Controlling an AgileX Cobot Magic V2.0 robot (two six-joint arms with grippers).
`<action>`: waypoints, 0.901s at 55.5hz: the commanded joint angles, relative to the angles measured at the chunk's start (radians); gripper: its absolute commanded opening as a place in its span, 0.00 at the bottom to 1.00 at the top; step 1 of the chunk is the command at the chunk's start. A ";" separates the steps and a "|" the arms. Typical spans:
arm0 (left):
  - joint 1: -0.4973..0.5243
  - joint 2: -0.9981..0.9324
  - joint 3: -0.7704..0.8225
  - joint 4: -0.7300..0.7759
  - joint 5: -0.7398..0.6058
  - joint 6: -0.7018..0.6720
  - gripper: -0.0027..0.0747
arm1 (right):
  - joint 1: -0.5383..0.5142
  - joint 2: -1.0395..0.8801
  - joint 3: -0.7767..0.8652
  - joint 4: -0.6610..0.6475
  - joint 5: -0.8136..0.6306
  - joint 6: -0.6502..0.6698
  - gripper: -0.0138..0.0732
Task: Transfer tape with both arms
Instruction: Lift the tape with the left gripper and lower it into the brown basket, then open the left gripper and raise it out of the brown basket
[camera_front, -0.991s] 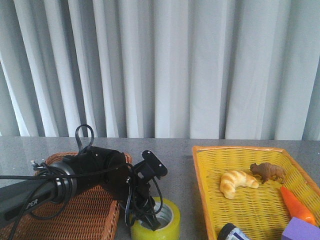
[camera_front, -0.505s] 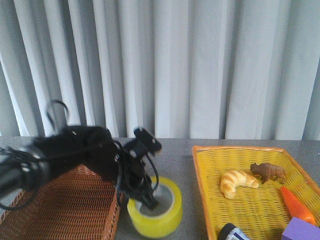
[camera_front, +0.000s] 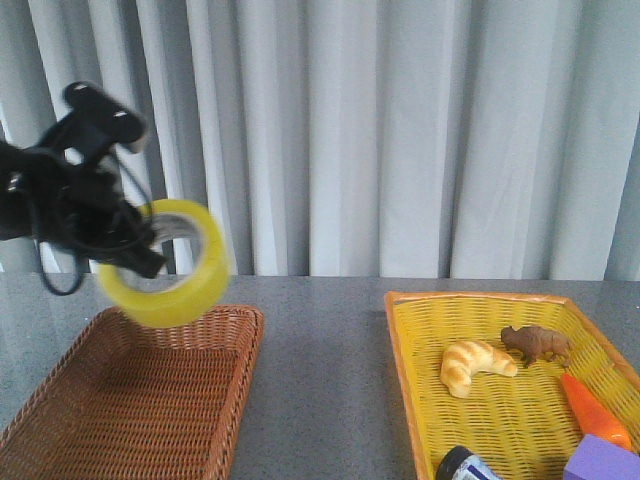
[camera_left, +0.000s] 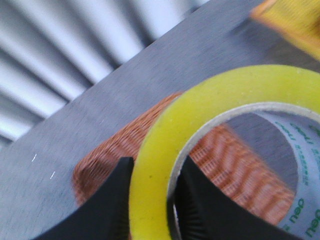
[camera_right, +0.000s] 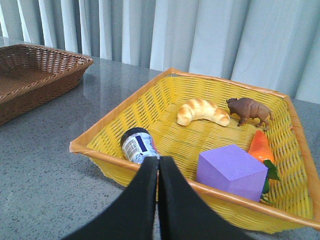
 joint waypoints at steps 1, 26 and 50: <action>0.054 0.006 0.012 -0.014 -0.070 -0.039 0.03 | -0.006 0.012 -0.023 -0.003 -0.074 0.003 0.15; 0.101 0.229 0.107 -0.063 -0.071 -0.078 0.03 | -0.006 0.012 -0.023 -0.002 -0.074 0.003 0.15; 0.101 0.232 0.107 -0.057 -0.027 -0.085 0.04 | -0.006 0.012 -0.023 -0.002 -0.076 0.003 0.15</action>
